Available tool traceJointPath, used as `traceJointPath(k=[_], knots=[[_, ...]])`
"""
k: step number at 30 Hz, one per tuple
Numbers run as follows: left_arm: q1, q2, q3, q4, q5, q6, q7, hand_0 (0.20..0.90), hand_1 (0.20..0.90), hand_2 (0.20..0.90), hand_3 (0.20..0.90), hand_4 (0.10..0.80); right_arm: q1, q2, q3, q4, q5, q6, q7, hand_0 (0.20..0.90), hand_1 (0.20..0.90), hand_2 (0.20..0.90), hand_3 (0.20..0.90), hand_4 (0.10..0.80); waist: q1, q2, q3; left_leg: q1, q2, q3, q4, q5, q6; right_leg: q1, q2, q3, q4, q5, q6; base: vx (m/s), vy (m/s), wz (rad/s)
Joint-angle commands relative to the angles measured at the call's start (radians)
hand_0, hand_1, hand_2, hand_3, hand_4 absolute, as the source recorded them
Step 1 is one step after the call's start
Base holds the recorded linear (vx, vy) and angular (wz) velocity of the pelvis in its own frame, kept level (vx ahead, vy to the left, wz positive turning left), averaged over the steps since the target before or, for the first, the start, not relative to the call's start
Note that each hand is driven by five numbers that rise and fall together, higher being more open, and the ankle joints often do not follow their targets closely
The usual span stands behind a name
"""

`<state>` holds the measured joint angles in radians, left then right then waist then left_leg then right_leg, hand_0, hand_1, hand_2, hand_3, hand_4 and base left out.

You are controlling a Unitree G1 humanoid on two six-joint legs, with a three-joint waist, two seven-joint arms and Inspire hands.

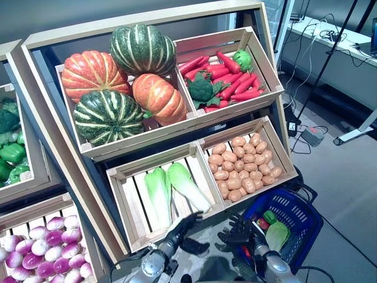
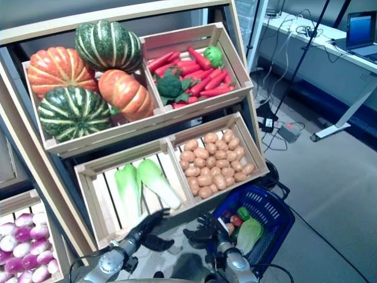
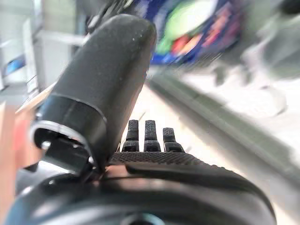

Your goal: Put vegetables into the basket

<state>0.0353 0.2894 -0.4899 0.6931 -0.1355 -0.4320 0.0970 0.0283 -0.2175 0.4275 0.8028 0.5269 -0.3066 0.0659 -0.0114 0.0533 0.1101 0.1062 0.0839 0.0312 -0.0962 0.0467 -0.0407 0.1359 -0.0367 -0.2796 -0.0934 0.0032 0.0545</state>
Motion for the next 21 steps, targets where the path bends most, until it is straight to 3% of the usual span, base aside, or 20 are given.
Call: traceJointPath(k=[1, 5, 9, 13, 18, 21], knots=[[-0.107, 0.032, 0.119, -0.087, -0.048, -0.157, 0.241, 0.9, 0.9, 0.9, 0.9, 0.8, -0.061, 0.042, -0.055, -0.088, 0.064, -0.107, -0.056, 0.9, 0.9, 0.9, 0.9, 0.8, 0.021, -0.042, 0.041, 0.052, -0.06, 0.048, 0.009, -0.125, 0.052, 0.058, -0.029, 0.024, 0.006, -0.071, -0.031, 0.011, 0.005, 0.03], [-0.102, 0.022, 0.194, -0.122, 0.013, -0.166, 0.42, 0.9, 0.9, 0.9, 0.9, 0.8, -0.042, 0.059, -0.07, -0.095, 0.083, -0.113, -0.078, 0.9, 0.9, 0.9, 0.9, 0.8, 0.028, -0.047, 0.042, 0.047, -0.062, 0.039, 0.009, -0.123, 0.05, 0.058, -0.028, 0.018, 0.006, -0.072, -0.036, 0.01, 0.002, 0.01], [-0.102, 0.004, 0.261, -0.119, 0.051, -0.15, 0.511, 0.9, 0.9, 0.9, 0.9, 0.8, -0.014, 0.074, -0.081, -0.094, 0.071, -0.122, -0.123, 0.9, 0.9, 0.9, 0.9, 0.8, 0.023, -0.055, 0.035, 0.049, -0.062, 0.038, 0.009, -0.121, 0.047, 0.061, -0.027, 0.02, 0.006, -0.07, -0.038, 0.057, 0.014, 0.04], [-0.121, 0.004, 0.294, -0.096, 0.056, -0.103, 0.539, 0.9, 0.9, 0.9, 0.9, 0.8, -0.001, 0.071, -0.099, -0.086, 0.057, -0.086, -0.205, 0.9, 0.9, 0.9, 0.9, 0.8, 0.008, -0.055, 0.034, 0.044, -0.058, 0.049, 0.009, -0.114, 0.042, 0.054, -0.024, 0.027, 0.006, -0.065, -0.038, 0.069, 0.037, 0.01], [-0.145, 0.023, 0.313, -0.087, 0.043, -0.041, 0.563, 0.9, 0.9, 0.9, 0.9, 0.8, 0.0, 0.032, -0.105, -0.125, 0.002, -0.069, -0.23, 0.9, 0.9, 0.9, 0.9, 0.8, -0.014, -0.049, 0.054, 0.03, -0.049, 0.063, 0.009, -0.102, 0.039, 0.037, -0.02, 0.038, 0.006, -0.057, -0.044, 0.035, 0.045, -0.05], [-0.21, 0.023, 0.309, -0.038, 0.06, 0.013, 0.613, 0.9, 0.9, 0.9, 0.9, 0.8, -0.032, -0.007, -0.102, -0.136, 0.024, -0.02, -0.201, 0.9, 0.9, 0.9, 0.9, 0.8, -0.022, -0.04, 0.099, -0.005, -0.044, 0.064, 0.027, -0.073, 0.036, -0.038, -0.028, 0.051, 0.105, -0.087, -0.058, -0.063, 0.079, -0.08]])
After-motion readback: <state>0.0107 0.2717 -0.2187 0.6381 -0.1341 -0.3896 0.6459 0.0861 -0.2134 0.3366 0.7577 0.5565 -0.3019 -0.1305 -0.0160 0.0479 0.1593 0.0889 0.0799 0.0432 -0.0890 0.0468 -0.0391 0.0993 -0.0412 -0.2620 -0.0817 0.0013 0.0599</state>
